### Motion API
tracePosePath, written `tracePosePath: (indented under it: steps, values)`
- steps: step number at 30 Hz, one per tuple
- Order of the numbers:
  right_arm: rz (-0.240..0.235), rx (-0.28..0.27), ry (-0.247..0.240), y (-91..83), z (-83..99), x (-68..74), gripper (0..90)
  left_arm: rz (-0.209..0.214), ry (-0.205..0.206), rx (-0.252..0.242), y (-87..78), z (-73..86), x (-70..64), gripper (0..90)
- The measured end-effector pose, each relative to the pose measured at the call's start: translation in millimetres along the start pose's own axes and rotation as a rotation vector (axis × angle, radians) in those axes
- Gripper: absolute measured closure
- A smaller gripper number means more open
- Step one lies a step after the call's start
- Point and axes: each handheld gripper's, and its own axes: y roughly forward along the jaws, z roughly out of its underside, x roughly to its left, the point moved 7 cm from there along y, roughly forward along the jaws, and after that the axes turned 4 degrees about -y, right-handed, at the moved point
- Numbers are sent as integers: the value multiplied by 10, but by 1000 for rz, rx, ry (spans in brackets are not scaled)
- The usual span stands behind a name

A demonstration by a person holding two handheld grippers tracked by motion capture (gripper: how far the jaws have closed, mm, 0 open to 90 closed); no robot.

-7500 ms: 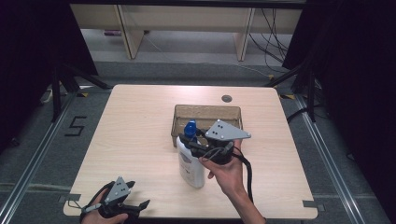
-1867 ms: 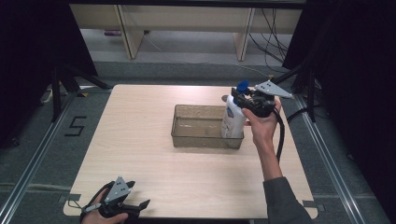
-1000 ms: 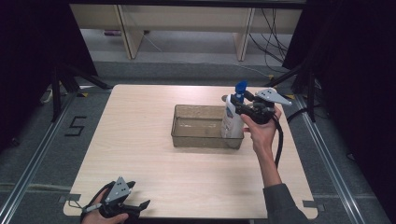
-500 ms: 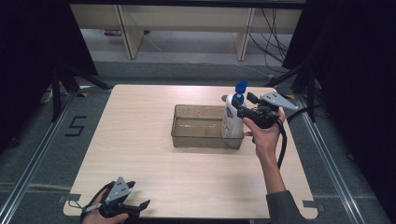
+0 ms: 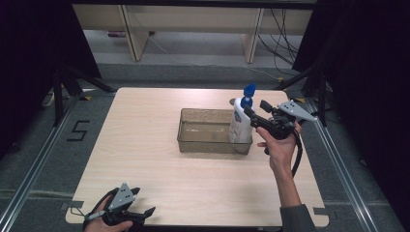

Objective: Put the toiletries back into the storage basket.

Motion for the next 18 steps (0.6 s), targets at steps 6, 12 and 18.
tracePosePath:
  steps: [6,12,18]
  values:
    - [6,11,6,-32,37,23,314,-6,3,-3,-4,-5,3,151]
    - [-5,21,11,-39,67,49,311,0,1,-7,-4,-7,-1,151]
    - [-4,31,14,-74,101,46,309,-3,1,-6,-3,-6,0,151]
